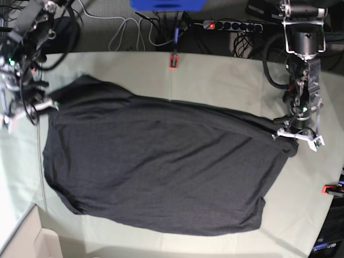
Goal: Layout the t-shirt on the table in an organized manner, then fold the t-shirt properly
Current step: 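Regrasp the shirt corner with the right gripper and lift it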
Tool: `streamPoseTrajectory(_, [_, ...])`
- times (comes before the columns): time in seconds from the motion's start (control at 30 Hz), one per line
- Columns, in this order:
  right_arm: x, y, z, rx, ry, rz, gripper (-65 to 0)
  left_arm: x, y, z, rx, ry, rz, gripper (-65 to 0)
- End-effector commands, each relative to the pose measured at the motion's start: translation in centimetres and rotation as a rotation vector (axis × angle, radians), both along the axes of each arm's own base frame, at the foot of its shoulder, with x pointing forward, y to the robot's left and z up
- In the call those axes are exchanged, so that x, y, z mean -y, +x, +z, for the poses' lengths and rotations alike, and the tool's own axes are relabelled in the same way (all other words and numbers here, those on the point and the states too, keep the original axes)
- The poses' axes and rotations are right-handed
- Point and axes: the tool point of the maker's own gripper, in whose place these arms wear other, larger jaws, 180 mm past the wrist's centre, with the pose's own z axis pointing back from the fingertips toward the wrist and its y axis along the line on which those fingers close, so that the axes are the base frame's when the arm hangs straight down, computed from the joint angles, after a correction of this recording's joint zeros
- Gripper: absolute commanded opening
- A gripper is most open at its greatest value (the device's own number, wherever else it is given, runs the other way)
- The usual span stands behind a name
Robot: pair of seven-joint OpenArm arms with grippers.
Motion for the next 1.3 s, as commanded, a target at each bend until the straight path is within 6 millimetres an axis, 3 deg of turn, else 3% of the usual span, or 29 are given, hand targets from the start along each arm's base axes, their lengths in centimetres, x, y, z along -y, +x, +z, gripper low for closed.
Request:
streamPoseTrajectory(0.0, [0.0,1.5,1.9,0.059,-0.016,0.013,-65.0,-1.0,1.2,1.8,0.049,0.034,-0.001,-65.0])
streamPoseTrajectory(0.2, [-0.8,6.3,5.1,0.116,-0.022,0.036,-65.0,-1.0,1.2,1.8,0.049,0.035,-0.001,-65.0])
streamPoseTrajectory(0.33, [-2.4,9.2,7.2,0.166,-0.019,0.085,-65.0,-1.0,1.2,1.8,0.049,0.035,-0.001,-65.0])
streamPoseTrajectory(0.43, [-3.6,10.8,6.9,0.165,0.014,0.119,-65.0,-1.0,1.2,1.8,0.049,0.035,-0.001,-65.0])
streamPoseTrajectory(0.53, [-4.0,11.8,5.3,0.127,0.065,0.122,-65.0,-1.0,1.2,1.8,0.048,0.034,-0.001,-65.0])
streamPoseTrajectory(0.77, [-3.9,13.8,3.1,0.092,0.137,0.124,-65.0,-1.1,1.1,1.7,0.044,0.036,-0.001,-65.0])
streamPoseTrajectory(0.9, [-3.9,13.9,1.7,0.046,0.139,0.149,-63.5,-1.0,1.1,1.7,0.043,0.035,-0.003,-65.0])
streamPoseTrajectory(1.03, [-3.4,13.1,0.8,0.006,0.108,0.168,-45.2,-1.0,1.1,1.7,0.043,0.035,-0.003,-65.0])
streamPoseTrajectory(1.1, [-3.1,12.0,0.0,-0.015,0.101,0.161,-34.8,-1.0,1.1,1.7,0.044,0.035,-0.003,-65.0])
streamPoseTrajectory(1.17, [-1.1,10.1,-0.4,-0.031,0.072,0.121,-27.3,-1.0,1.1,1.7,0.044,0.035,-0.003,-65.0])
streamPoseTrajectory(1.27, [1.2,6.6,-1.1,-0.049,0.041,0.058,-24.8,-1.0,1.1,1.7,0.044,0.035,-0.003,-65.0])
